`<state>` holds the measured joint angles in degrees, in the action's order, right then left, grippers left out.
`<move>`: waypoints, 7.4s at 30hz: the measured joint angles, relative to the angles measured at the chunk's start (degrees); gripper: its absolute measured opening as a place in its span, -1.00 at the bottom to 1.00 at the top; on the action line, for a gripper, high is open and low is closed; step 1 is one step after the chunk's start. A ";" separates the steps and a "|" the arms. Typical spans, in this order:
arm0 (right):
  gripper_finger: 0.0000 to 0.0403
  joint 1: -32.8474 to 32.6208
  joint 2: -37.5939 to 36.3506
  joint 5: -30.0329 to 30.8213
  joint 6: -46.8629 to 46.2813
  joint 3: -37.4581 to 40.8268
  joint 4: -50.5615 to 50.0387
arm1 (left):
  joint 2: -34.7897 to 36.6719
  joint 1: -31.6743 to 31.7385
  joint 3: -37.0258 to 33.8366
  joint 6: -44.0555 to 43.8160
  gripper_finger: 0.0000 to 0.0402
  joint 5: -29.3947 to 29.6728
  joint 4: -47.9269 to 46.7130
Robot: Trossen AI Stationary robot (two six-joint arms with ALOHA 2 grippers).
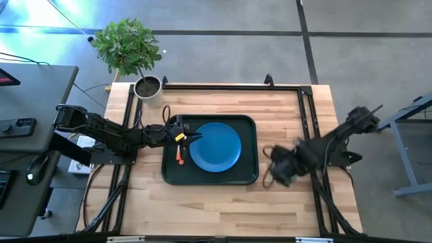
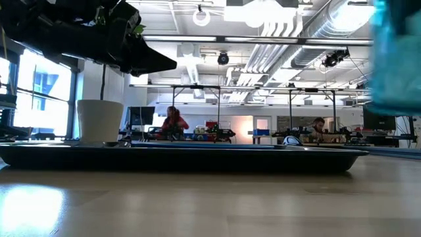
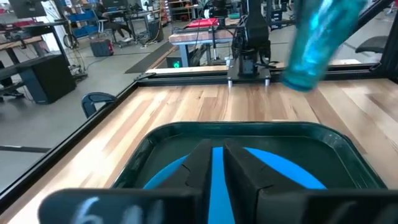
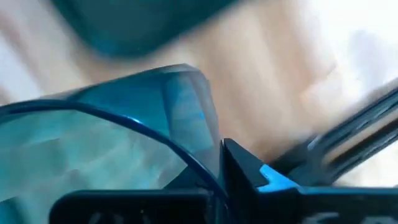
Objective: Pick and place plate/cup/fork/spoon on tray
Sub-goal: Put the blue glass on the black tray, then return to Home Position
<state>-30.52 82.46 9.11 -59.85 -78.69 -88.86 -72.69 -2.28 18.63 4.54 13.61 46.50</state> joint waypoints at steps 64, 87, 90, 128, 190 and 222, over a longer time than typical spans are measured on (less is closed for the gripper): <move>-0.23 49.26 13.76 -9.65 57.16 -6.58 29.33 | 0.00 0.41 -0.02 -2.14 -0.90 3.18 -4.29; -0.22 40.37 -29.51 -13.88 56.78 56.34 125.82 | 14.92 15.40 -0.06 8.22 -0.91 -13.93 -1.55; -0.22 40.39 -31.60 -14.78 57.22 59.15 125.64 | 12.29 18.74 -0.04 7.06 -0.91 -14.69 1.94; -0.22 46.03 -68.04 -18.60 55.77 64.18 86.56 | 27.06 26.05 -16.22 -1.38 -0.91 -15.28 0.31; -0.22 35.34 -81.77 -18.75 49.10 78.12 91.59 | 71.95 20.13 -17.94 -5.62 -1.00 -12.88 -45.94; -1.00 35.49 -78.68 -21.54 58.85 78.16 91.67 | 68.87 20.13 -17.92 -9.90 -1.00 -13.16 -45.81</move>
<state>4.97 3.77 -12.43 -0.99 -0.54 2.81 -3.81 17.85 0.71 -5.36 0.45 0.69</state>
